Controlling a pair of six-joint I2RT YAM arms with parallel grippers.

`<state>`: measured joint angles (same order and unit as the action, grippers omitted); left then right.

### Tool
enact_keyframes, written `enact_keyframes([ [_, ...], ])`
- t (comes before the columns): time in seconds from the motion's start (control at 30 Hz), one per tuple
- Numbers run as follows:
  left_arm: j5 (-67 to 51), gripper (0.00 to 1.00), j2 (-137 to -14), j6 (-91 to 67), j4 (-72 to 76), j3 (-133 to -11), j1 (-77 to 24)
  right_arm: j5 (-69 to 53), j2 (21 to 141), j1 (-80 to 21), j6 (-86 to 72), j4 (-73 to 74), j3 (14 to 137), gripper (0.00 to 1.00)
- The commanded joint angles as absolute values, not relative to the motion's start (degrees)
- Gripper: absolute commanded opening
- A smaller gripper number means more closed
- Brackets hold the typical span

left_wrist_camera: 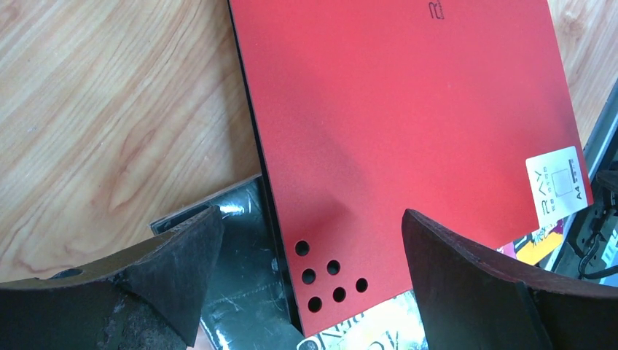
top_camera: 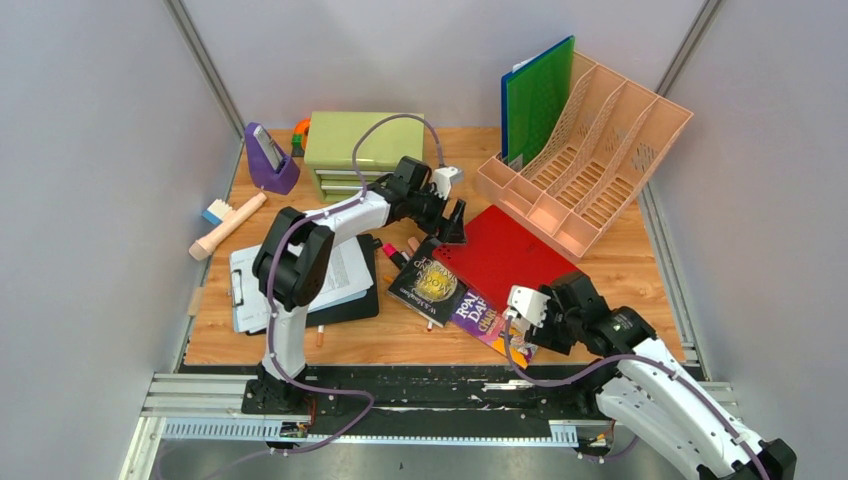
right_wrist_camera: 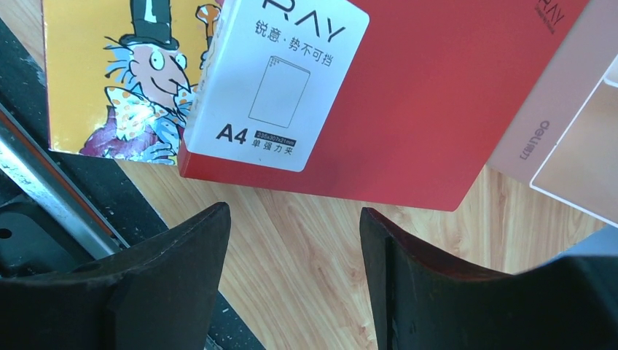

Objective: Organize the desk
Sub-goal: Pick up the folder from the center of the board.

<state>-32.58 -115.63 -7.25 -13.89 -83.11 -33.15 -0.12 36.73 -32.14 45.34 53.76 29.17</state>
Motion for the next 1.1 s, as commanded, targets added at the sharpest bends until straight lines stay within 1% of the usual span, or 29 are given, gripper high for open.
enact_keyframes([
  [0.0, -34.2, 1.0, -116.5, -7.9, -12.5, -86.2, -34.1, 2.1, 35.7, -31.7, 46.4, 55.0, 29.4, 0.67],
  [0.1, -35.3, 1.0, -117.1, -8.3, -12.5, -86.6, -34.3, 2.5, 35.6, -31.6, 47.2, 52.9, 28.2, 0.67],
  [0.17, -36.8, 1.0, -117.6, -8.8, -12.6, -86.8, -34.6, 2.7, 37.3, -31.6, 48.1, 48.9, 26.2, 0.66],
  [0.33, -36.8, 1.0, -118.0, -9.0, -13.1, -86.7, -34.6, 2.0, 41.5, -31.6, 47.8, 43.6, 25.5, 0.62],
  [0.57, -39.7, 0.98, -118.0, -11.2, -13.6, -86.2, -34.6, 1.4, 42.2, -31.5, 47.5, 37.6, 24.7, 0.59],
  [0.77, -42.6, 0.93, -115.5, -10.8, -15.5, -85.0, -34.7, 1.0, 43.8, -31.6, 48.1, 32.5, 23.8, 0.58],
  [1.07, -44.3, 0.78, -111.3, -7.1, -23.6, -83.9, -34.4, -3.0, 47.8, -31.6, 47.8, 28.1, 25.4, 0.58],
])
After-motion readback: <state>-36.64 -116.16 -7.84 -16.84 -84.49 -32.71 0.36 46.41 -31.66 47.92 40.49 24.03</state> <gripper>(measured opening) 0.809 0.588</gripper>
